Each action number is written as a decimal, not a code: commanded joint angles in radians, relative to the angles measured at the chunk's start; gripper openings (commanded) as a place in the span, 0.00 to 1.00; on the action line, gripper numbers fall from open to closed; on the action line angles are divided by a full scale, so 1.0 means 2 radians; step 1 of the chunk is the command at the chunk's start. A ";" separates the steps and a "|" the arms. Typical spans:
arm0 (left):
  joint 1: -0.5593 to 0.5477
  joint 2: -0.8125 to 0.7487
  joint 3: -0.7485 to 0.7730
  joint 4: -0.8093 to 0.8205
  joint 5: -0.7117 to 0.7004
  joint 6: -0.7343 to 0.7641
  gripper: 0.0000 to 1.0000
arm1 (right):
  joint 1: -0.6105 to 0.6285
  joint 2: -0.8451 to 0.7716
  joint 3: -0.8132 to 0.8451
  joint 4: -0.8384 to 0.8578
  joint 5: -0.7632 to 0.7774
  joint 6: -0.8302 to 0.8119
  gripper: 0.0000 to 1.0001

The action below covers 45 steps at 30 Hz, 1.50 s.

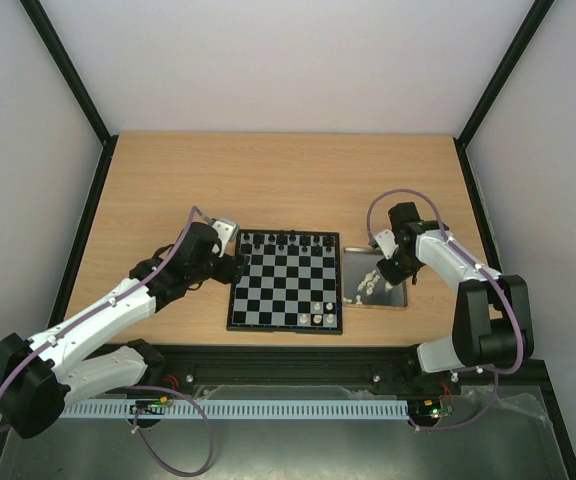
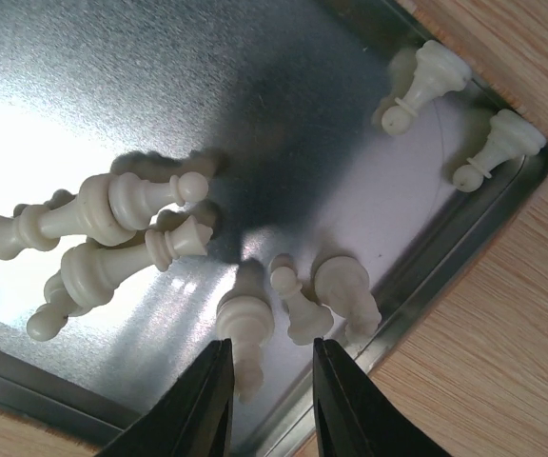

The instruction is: Set up the chess pieces on the board

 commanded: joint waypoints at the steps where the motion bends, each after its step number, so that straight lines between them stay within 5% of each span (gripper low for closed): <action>1: -0.001 0.003 0.002 -0.001 0.003 0.001 0.85 | -0.002 0.013 0.006 -0.016 0.005 0.007 0.24; 18: -0.002 0.004 0.001 -0.001 0.005 0.000 0.85 | -0.003 0.025 0.031 -0.053 -0.018 0.020 0.07; 24: -0.001 0.005 0.001 0.000 0.006 0.000 0.85 | 0.008 -0.001 0.095 -0.112 -0.100 0.015 0.06; 36: -0.001 0.008 0.001 -0.002 -0.007 -0.002 0.85 | 0.223 0.008 0.098 -0.051 -0.143 0.060 0.08; 45: -0.001 0.007 0.000 -0.002 -0.016 -0.002 0.85 | 0.295 0.086 0.106 0.002 -0.109 0.078 0.08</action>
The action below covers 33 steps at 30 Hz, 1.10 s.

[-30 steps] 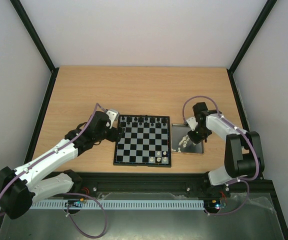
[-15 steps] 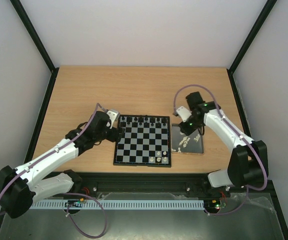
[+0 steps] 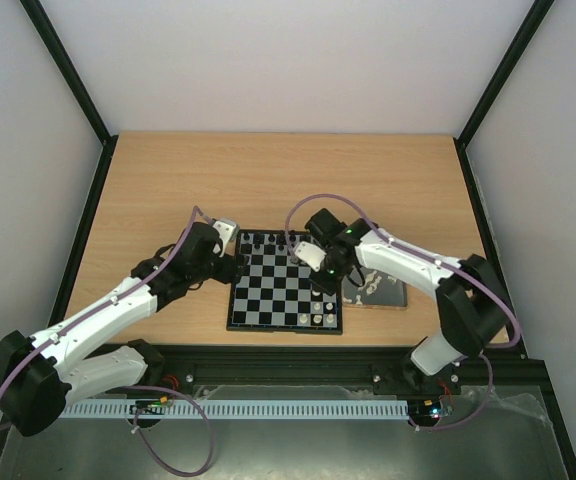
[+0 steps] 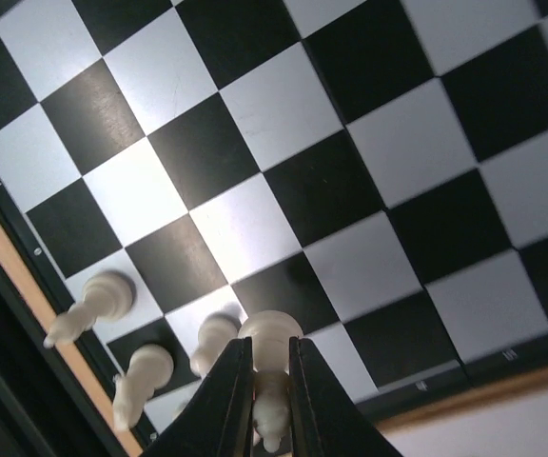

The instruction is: Set up the chess pieces on the board

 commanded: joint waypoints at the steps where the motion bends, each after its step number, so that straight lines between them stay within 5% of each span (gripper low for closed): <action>1: -0.001 0.001 -0.001 -0.003 -0.010 -0.002 0.85 | 0.018 0.035 0.009 0.017 0.023 0.016 0.08; 6: -0.001 0.003 -0.001 -0.003 -0.013 -0.002 0.85 | 0.020 0.053 0.014 0.030 0.029 0.019 0.11; 14: -0.006 0.022 0.008 -0.005 0.003 0.002 0.82 | -0.011 -0.014 -0.006 0.034 0.003 0.020 0.47; 21: -0.113 0.115 0.091 -0.051 -0.061 0.018 0.80 | -0.216 -0.118 -0.060 0.071 -0.044 0.062 0.52; 27: -0.158 0.214 0.162 -0.051 -0.045 0.034 0.80 | -0.411 -0.164 -0.101 0.079 -0.095 0.105 0.57; 33: -0.174 0.311 0.226 -0.047 0.018 0.042 0.69 | -0.447 -0.207 -0.116 0.096 -0.115 0.108 0.68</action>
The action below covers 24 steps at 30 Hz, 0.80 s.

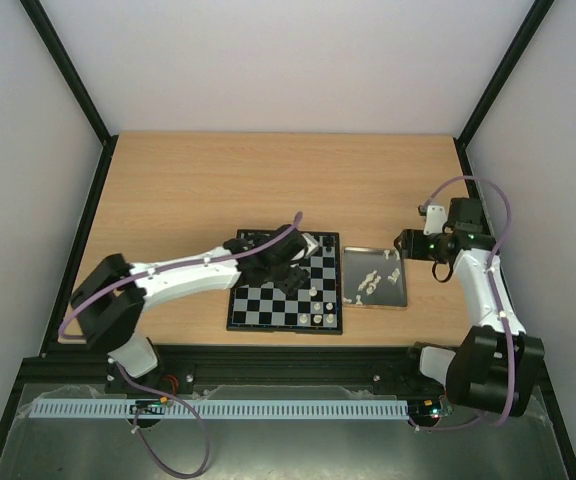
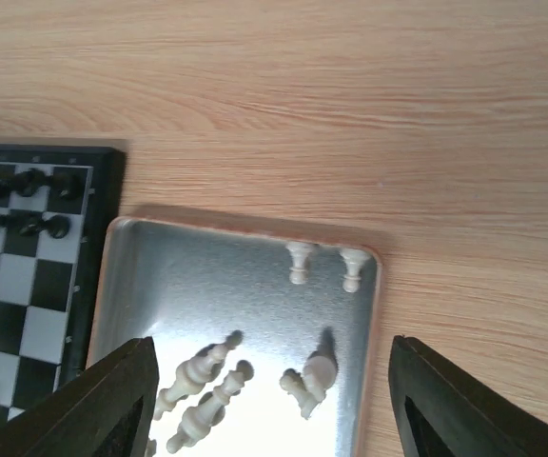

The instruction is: Set up the chess pieces on the board

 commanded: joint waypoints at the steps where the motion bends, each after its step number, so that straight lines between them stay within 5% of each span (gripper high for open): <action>1: -0.015 0.059 0.047 -0.015 0.046 0.015 0.67 | 0.000 -0.046 -0.019 0.008 -0.043 0.008 0.70; 12: -0.029 0.139 0.104 -0.033 0.065 0.011 0.47 | 0.000 -0.102 -0.048 0.025 -0.111 -0.016 0.82; 24: -0.031 0.145 0.095 -0.043 0.073 0.016 0.31 | 0.000 -0.097 -0.048 0.024 -0.125 -0.021 0.82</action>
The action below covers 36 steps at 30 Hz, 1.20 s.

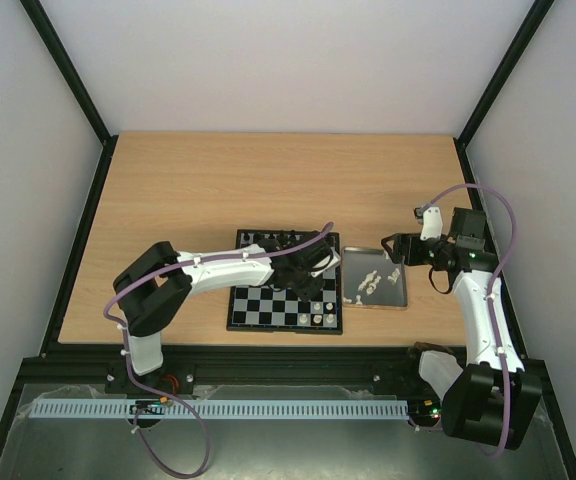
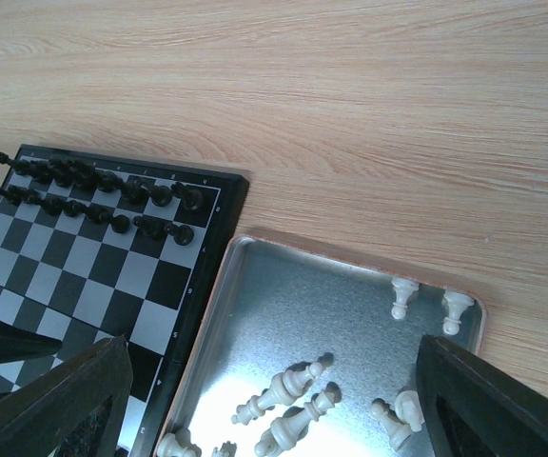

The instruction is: Set up the chess pieces on the board

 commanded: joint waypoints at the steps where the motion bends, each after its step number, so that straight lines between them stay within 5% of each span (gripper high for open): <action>1: -0.003 0.010 0.002 -0.015 0.012 0.003 0.30 | 0.001 0.000 -0.005 0.000 -0.019 -0.007 0.83; 19: -0.004 -0.002 0.007 -0.023 0.009 0.003 0.11 | 0.000 0.001 -0.006 -0.001 -0.024 -0.010 0.82; 26: -0.003 -0.083 -0.011 -0.054 -0.021 -0.002 0.10 | 0.001 0.004 -0.007 -0.001 -0.029 -0.011 0.82; 36: -0.003 -0.235 -0.132 -0.095 -0.033 -0.077 0.10 | 0.001 0.002 -0.010 -0.004 -0.058 -0.019 0.83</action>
